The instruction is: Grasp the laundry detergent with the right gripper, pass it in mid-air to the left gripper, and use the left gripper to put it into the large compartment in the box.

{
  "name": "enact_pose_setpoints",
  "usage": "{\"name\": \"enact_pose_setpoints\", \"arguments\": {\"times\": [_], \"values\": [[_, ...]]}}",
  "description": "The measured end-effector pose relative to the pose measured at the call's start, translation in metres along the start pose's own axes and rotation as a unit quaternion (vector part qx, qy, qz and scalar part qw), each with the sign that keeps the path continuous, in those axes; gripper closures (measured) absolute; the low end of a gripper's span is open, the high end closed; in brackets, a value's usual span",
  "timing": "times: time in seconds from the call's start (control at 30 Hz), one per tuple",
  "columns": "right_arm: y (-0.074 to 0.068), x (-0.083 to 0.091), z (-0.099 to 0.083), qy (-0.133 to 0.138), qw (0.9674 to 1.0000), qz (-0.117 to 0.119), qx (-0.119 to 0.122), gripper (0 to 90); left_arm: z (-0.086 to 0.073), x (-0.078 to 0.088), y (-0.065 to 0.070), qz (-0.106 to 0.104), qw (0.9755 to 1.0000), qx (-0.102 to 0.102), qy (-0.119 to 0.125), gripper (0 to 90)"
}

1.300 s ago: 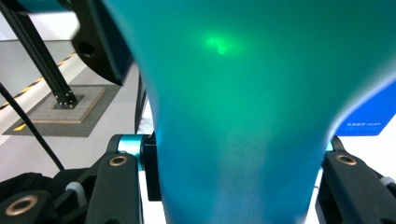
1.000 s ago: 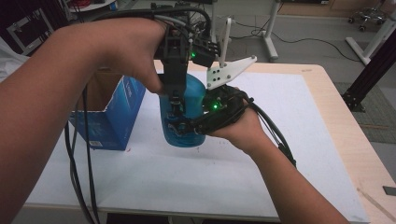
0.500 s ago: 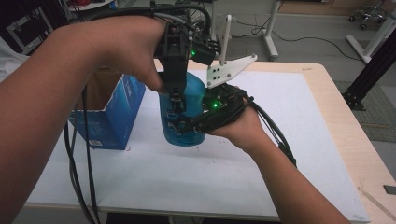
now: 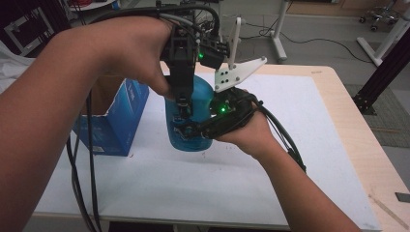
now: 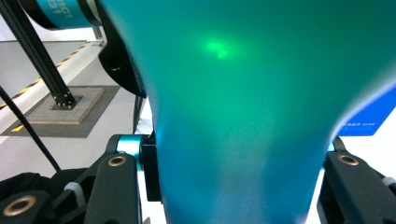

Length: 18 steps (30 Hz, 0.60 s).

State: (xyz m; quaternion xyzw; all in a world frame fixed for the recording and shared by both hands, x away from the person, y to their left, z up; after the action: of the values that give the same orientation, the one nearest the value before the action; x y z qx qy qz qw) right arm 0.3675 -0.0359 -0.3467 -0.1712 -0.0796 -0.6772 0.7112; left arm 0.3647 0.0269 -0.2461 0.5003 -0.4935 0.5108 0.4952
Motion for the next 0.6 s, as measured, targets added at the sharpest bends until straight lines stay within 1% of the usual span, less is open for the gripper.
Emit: {"name": "enact_pose_setpoints", "arguments": {"times": [0.03,0.07,0.1,0.13,0.17,0.2,0.27,0.3,0.37,0.47,0.6], "values": [[0.0,0.0,0.0,-0.001,1.0,0.002,0.0,43.8,0.001,0.0,0.0,0.0,1.0,-0.002,0.0,38.5],[0.0,0.001,0.0,0.001,1.0,0.005,-0.001,38.9,0.001,0.0,0.0,-0.001,1.0,0.0,-0.002,38.5],[0.0,0.002,0.001,0.009,0.9998,0.015,-0.005,34.0,0.002,-0.001,-0.001,0.0,1.0,0.0,-0.003,38.5],[0.0,0.003,0.001,0.013,0.9998,0.015,-0.007,31.7,0.002,-0.001,-0.001,0.003,1.0,0.003,-0.006,38.5],[-0.001,0.005,0.0,0.013,0.9998,0.014,-0.004,30.8,0.001,-0.002,-0.002,0.002,1.0,0.005,-0.006,38.5],[-0.001,0.007,-0.001,0.011,0.9998,0.015,-0.004,28.7,0.0,-0.002,-0.003,0.002,0.9999,0.003,-0.01,38.5],[-0.001,0.012,-0.004,0.007,0.9999,0.013,-0.008,26.6,-0.001,-0.002,-0.003,0.0,0.9999,0.009,-0.01,38.5],[-0.001,0.015,-0.005,0.003,0.9999,0.009,-0.011,22.8,-0.002,-0.002,-0.003,0.0,0.9999,0.007,-0.012,38.5],[-0.001,0.021,-0.008,-0.005,1.0,0.0,-0.008,22.0,-0.003,-0.001,-0.004,0.0,0.9999,0.01,-0.012,38.5],[0.0,0.029,-0.01,-0.021,0.9996,-0.016,-0.011,13.5,-0.007,-0.001,-0.006,-0.002,0.9998,0.016,-0.012,38.5],[0.002,0.043,-0.013,-0.037,0.9988,-0.027,-0.018,13.1,-0.013,0.002,-0.009,0.0,0.9995,0.03,-0.012,38.5]]}}
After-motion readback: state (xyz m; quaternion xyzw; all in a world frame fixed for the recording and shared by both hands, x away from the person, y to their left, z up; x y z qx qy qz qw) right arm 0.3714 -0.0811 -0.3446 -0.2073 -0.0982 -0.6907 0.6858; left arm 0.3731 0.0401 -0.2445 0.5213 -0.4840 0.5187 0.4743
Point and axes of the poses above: each handheld gripper's, and its own axes: x roughly backward along the jaws, z roughly out of its top, y roughly to its right, the point moved 5 cm from there along -x, roughly forward along the jaws, and after that the axes turned 5 degrees about -x, right-handed, at the moved point
